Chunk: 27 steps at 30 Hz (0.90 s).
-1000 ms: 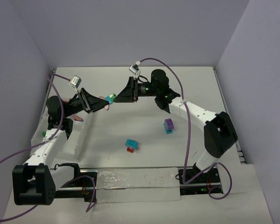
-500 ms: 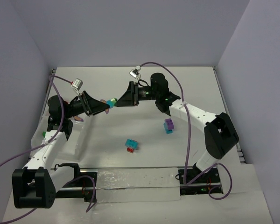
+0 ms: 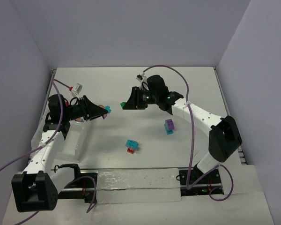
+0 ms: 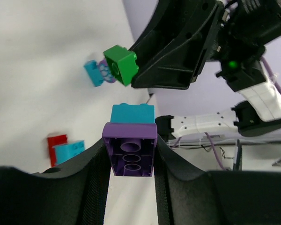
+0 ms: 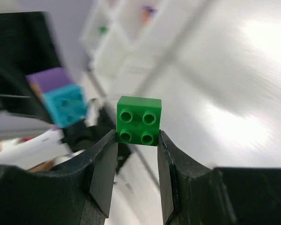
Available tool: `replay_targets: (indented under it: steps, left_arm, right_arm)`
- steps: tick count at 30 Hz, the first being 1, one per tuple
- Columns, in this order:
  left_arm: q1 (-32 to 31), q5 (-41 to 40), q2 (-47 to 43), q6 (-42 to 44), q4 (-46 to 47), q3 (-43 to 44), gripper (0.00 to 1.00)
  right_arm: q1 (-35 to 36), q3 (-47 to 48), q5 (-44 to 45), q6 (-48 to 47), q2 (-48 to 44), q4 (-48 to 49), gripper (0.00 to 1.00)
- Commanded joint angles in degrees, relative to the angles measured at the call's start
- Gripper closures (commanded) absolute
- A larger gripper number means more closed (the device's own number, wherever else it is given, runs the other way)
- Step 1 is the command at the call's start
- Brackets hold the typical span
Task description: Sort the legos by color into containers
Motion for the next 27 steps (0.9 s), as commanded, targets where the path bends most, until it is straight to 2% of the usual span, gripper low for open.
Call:
replay_targets:
  steps: [1,3,8,16,18,24,27]
  left_arm:
    - [1.9,-10.1,0.8,10.0,-17.7,6.3,1.00]
    - [1.9,-17.3,1.6,11.3,-23.0,9.1,1.00]
    - [1.9,-25.9,2.5,11.8,-29.8,16.3,1.00]
    - [1.8,-27.5,6.2,12.8,-30.9,20.8,1.00]
    - [1.8,-27.2,7.9,12.2,-30.7,22.1,1.00]
    - [1.8,-25.9,10.5,9.9,-29.2,23.3,1.00]
    - [1.8,-26.3,11.8,10.6,-30.8,24.3,1.00]
  right_arm:
    - [0.1,0.9,17.7,-6.4,0.0,-13.4,0.82]
    - [0.2,0.1,22.6,-7.0,2.1,-14.6,0.82]
    - [0.5,-0.4,32.9,-8.2,6.9,-14.9,0.82]
    - [0.6,4.2,38.4,-9.9,16.2,-16.1,0.79]
    - [0.6,4.6,39.4,-10.3,17.8,-15.7,0.76]
    - [0.7,4.7,38.6,-11.0,18.6,-15.2,0.49]
    - [0.6,5.2,37.8,-10.7,18.9,-16.1,0.44]
